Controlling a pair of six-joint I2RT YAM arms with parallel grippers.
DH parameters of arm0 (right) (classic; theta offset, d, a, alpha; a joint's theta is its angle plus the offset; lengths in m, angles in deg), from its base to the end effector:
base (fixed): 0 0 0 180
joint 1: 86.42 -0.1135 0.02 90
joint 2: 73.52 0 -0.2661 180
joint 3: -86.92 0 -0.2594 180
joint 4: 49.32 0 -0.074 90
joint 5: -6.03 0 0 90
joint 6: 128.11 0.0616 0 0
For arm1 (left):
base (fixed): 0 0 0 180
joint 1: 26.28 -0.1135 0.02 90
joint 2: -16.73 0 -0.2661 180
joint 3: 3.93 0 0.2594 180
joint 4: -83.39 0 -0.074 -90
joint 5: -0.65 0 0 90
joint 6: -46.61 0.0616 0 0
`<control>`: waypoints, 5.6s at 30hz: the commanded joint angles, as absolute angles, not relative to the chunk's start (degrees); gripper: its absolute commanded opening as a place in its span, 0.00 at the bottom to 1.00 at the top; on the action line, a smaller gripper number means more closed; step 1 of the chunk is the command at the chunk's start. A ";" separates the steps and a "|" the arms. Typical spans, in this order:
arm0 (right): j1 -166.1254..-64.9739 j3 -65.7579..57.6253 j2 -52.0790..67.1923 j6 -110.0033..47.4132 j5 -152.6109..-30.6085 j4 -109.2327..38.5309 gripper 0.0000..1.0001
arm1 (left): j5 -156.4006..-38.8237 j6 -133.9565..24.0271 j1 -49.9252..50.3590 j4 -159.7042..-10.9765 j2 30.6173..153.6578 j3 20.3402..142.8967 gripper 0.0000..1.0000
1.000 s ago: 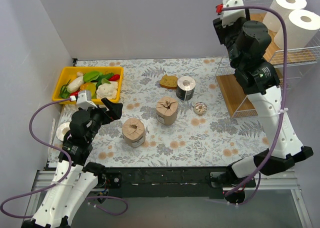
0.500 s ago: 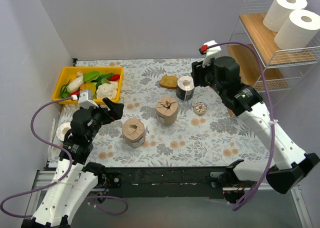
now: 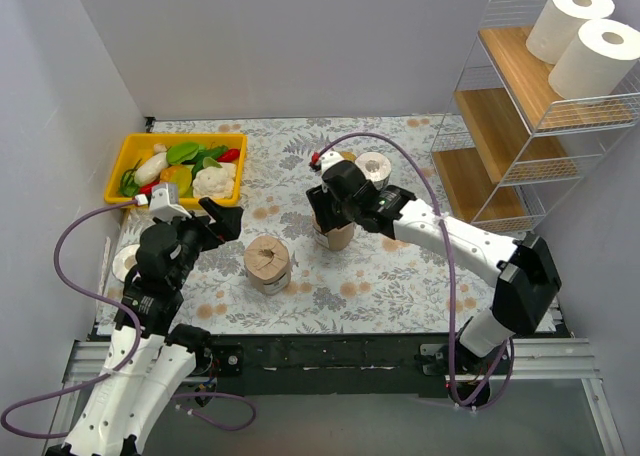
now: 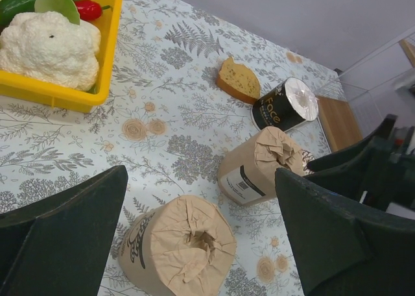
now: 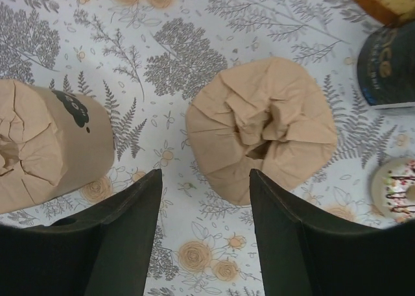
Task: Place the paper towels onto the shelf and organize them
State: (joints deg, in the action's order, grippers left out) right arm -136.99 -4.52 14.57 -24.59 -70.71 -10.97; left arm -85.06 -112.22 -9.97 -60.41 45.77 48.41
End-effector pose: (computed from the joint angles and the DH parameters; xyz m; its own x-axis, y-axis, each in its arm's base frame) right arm 0.2499 0.2816 0.2993 -0.5281 -0.2839 -0.8004 -0.5280 0.8479 0.0476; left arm 0.1526 -0.0398 0.3150 -0.2733 -0.8889 -0.3676 -0.1239 0.4115 -0.9029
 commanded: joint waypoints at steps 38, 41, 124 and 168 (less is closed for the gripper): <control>-142.15 6.61 33.18 -25.63 -54.36 -4.83 0.57 | -82.93 -112.38 -10.20 -59.24 44.24 49.97 0.98; -142.15 6.08 33.35 -26.07 -54.00 -4.83 0.56 | -83.02 -112.38 -10.20 -59.33 44.33 49.97 0.98; -111.65 10.39 6.28 -70.72 -34.93 -7.64 0.42 | -84.25 -112.29 -10.20 -59.86 43.54 49.53 0.98; -116.22 11.10 6.37 -78.01 -32.81 -13.97 0.47 | -84.34 -112.20 -10.20 -59.95 43.63 49.44 0.98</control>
State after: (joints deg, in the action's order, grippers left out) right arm -115.72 9.44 8.08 -78.56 -29.80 -10.73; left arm -84.23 -112.42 -9.97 -59.71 43.67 48.41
